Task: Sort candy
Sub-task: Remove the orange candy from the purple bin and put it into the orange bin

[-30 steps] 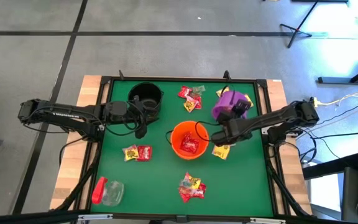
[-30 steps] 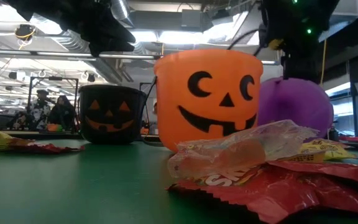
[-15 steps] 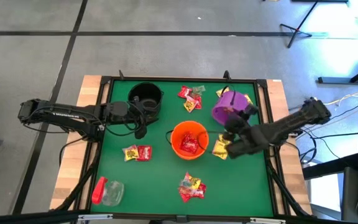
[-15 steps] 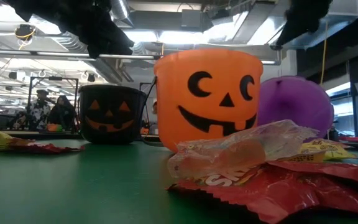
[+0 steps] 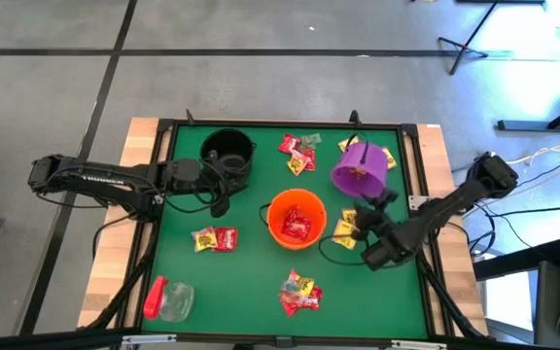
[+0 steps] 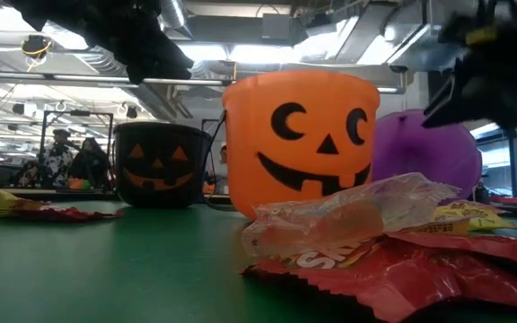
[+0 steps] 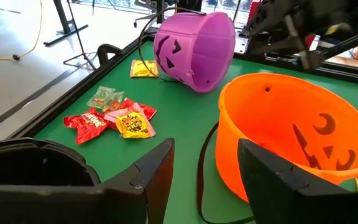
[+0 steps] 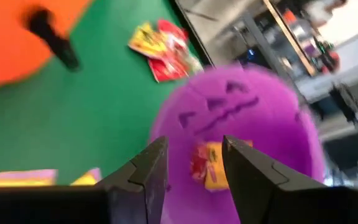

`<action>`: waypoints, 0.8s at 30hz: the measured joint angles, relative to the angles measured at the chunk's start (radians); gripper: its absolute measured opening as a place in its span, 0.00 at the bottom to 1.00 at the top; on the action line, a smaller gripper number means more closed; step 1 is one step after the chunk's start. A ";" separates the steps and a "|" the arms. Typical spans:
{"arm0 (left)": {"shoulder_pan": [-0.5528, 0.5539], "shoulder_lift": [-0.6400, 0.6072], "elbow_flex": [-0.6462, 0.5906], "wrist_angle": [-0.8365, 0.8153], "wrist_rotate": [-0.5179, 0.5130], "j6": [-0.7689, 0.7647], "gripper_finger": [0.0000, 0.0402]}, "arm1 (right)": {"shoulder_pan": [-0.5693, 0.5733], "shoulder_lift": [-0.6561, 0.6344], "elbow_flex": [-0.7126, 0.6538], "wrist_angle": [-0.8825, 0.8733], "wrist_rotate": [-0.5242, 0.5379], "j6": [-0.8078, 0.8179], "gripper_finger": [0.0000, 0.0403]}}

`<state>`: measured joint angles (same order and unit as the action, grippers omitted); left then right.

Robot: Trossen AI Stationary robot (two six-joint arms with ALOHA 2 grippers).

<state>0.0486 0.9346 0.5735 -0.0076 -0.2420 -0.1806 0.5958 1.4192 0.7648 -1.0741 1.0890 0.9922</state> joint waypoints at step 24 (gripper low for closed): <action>0.000 0.000 0.000 -0.023 0.003 0.007 0.42 | -0.242 -0.002 -0.140 0.254 0.071 0.088 0.37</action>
<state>0.0487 0.9348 0.5735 -0.0309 -0.2394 -0.1733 0.3538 1.4174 0.6243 -0.8204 1.1599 1.0806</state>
